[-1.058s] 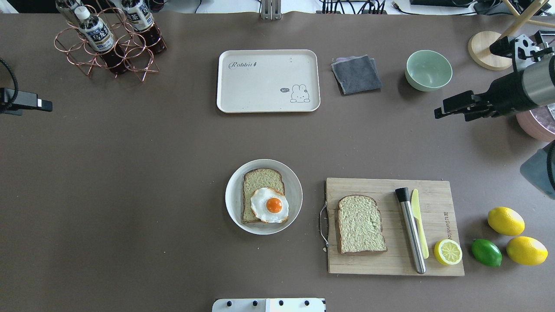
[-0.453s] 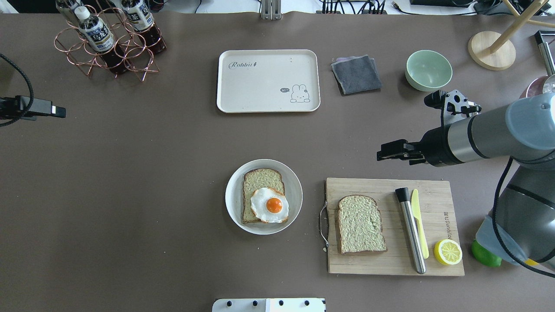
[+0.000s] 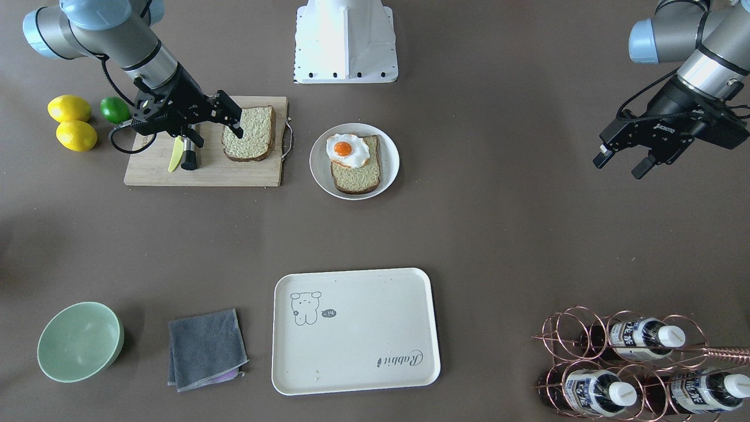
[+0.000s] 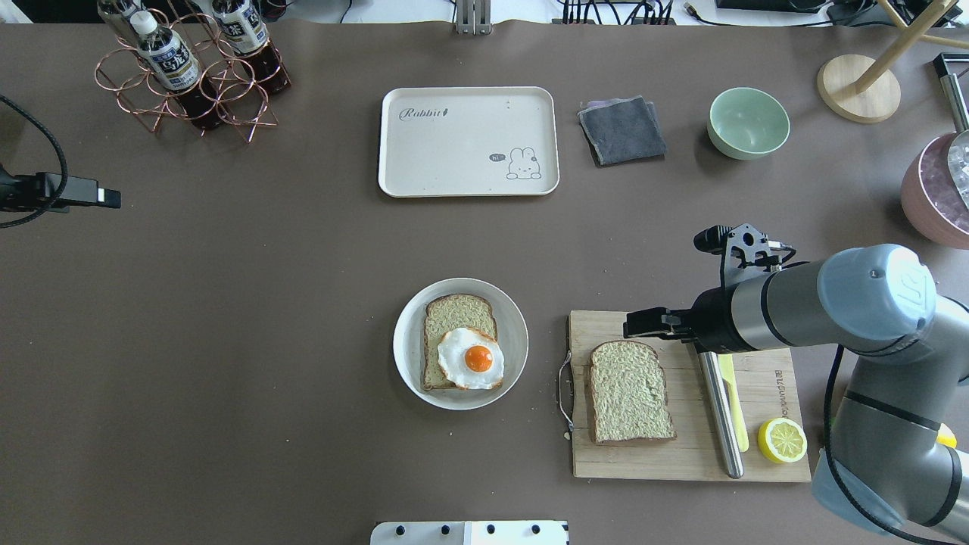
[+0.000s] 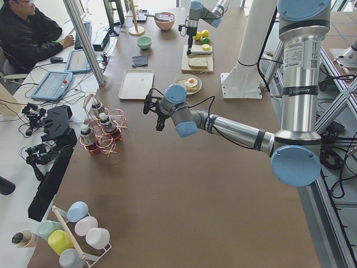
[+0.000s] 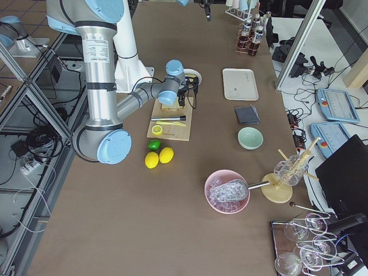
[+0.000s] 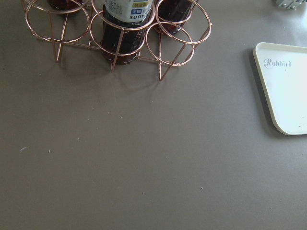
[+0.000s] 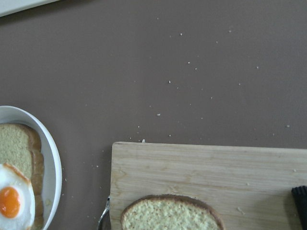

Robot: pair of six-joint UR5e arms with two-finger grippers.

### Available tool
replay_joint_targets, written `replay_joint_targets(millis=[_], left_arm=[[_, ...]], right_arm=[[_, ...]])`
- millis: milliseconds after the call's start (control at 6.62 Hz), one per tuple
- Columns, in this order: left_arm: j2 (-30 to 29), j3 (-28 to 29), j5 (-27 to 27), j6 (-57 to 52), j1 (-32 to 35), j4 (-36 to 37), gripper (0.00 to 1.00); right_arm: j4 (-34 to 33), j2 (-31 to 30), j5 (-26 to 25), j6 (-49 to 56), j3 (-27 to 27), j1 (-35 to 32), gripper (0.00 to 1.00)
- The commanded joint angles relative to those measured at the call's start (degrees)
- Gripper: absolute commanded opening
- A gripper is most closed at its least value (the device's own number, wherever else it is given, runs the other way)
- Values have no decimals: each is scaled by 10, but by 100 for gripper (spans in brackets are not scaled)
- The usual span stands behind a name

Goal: Make sandwich and place on tray
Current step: 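Move the right gripper over the bread slice on the cutting board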

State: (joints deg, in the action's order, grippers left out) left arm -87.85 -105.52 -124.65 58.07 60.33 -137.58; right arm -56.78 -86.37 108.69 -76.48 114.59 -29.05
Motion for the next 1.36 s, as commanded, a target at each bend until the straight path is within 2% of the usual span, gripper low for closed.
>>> replay_joint_targets(millis=[0,151,302,605,1058,1209], left_arm=[[0,0,4,10,-4,-1,97],[0,0,4,9,-4,-1,97],[0,1,4,9,-4,-1,97],[0,1,4,9,-4,-1,97],[0,4,4,8,-4,-1,97],[-6,13,4,7,-4,-1,97]], right_arm=[[0,-33,-17,-9,24,40,99],[0,-44,-17,-9,27,47,88],[0,-49,-22,-9,26,56,82],[0,-49,-64,-9,19,84,85],[0,-40,-67,-9,-5,87,83],[0,-37,-67,-9,-10,87,80]])
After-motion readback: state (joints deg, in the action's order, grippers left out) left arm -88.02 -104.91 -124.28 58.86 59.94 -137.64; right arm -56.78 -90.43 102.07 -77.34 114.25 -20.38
